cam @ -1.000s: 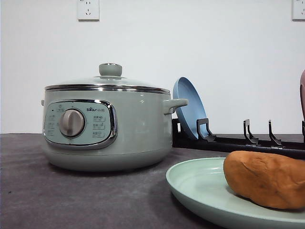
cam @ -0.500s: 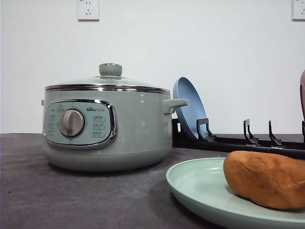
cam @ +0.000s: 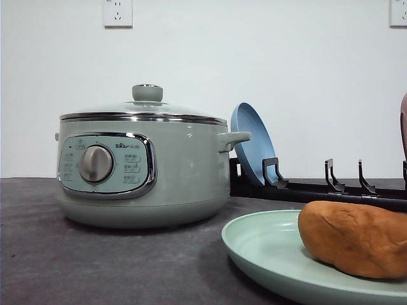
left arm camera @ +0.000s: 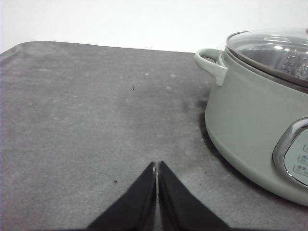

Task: Transfer potato from steamer to green plate

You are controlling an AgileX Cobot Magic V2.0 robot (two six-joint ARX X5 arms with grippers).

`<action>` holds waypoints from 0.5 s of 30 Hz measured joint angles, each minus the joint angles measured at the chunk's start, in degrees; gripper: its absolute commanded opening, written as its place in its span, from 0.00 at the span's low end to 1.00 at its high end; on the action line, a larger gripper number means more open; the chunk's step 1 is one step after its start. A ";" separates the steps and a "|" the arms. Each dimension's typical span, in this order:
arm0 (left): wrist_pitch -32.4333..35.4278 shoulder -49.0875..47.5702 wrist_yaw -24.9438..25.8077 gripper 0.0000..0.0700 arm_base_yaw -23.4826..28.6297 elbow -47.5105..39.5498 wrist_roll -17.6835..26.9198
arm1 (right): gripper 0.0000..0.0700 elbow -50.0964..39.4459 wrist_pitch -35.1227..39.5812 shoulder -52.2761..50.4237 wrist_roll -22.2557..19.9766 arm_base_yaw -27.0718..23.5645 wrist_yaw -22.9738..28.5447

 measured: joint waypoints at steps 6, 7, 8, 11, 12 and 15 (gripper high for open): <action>0.00 0.00 0.00 0.00 0.00 0.00 0.00 | 0.02 0.00 0.00 0.00 0.00 0.00 0.00; 0.00 0.00 0.00 0.00 0.00 0.00 0.00 | 0.02 0.00 0.00 0.00 0.00 0.00 0.00; 0.00 0.00 0.00 0.00 0.00 0.00 0.00 | 0.02 0.00 0.00 0.00 0.00 0.00 0.00; 0.00 0.00 0.00 0.00 0.00 0.00 0.00 | 0.02 0.00 0.00 0.00 0.00 0.00 0.00; 0.00 0.00 0.00 0.00 0.00 0.00 0.00 | 0.02 0.00 -0.01 0.00 0.00 0.00 0.00; 0.00 0.00 0.00 0.00 0.00 0.00 0.00 | 0.02 0.00 0.00 0.00 0.00 0.00 0.00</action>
